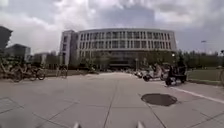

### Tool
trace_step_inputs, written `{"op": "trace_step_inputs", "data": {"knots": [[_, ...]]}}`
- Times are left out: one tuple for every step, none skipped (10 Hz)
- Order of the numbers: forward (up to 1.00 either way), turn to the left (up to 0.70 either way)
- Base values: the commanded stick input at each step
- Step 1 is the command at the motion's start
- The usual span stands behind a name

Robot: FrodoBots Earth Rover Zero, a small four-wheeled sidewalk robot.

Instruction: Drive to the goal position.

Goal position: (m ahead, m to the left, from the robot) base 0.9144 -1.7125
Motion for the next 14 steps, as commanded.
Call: {"op": "trace_step_inputs", "data": {"knots": [[0.60,0.00],[0.60,0.00],[0.60,0.00],[0.60,0.00],[0.60,0.00],[0.60,0.00],[0.60,0.00],[0.60,0.00],[0.60,0.00],[0.60,0.00],[0.60,0.00],[0.60,0.00],[0.60,0.00],[0.60,0.00]]}}
